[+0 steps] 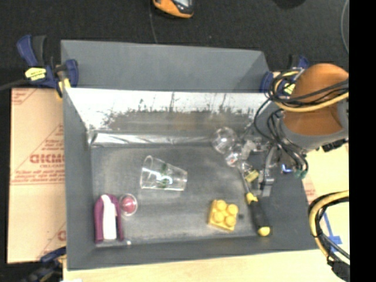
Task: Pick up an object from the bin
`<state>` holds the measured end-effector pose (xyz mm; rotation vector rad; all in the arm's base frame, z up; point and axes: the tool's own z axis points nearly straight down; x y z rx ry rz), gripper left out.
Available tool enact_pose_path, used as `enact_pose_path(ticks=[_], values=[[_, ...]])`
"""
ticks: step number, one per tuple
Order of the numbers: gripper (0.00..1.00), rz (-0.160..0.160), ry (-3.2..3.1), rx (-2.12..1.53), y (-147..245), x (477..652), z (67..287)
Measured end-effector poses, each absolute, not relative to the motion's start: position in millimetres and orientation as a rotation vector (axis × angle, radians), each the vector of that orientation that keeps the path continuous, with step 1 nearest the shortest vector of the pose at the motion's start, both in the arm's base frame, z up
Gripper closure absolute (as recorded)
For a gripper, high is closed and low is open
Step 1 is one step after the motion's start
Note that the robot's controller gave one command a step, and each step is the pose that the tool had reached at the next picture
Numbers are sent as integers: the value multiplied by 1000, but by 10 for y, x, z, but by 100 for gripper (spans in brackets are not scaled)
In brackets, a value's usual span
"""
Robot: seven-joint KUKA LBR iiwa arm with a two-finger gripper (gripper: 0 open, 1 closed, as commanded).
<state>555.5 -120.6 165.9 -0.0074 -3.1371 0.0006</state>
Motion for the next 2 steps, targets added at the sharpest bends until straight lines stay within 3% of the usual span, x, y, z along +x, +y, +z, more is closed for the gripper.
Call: enact_pose_path(ticks=[1,2], values=[[0,3,-3145,-1,-1200,5574,1705],[0,4,-3146,121,-811,4865,786]])
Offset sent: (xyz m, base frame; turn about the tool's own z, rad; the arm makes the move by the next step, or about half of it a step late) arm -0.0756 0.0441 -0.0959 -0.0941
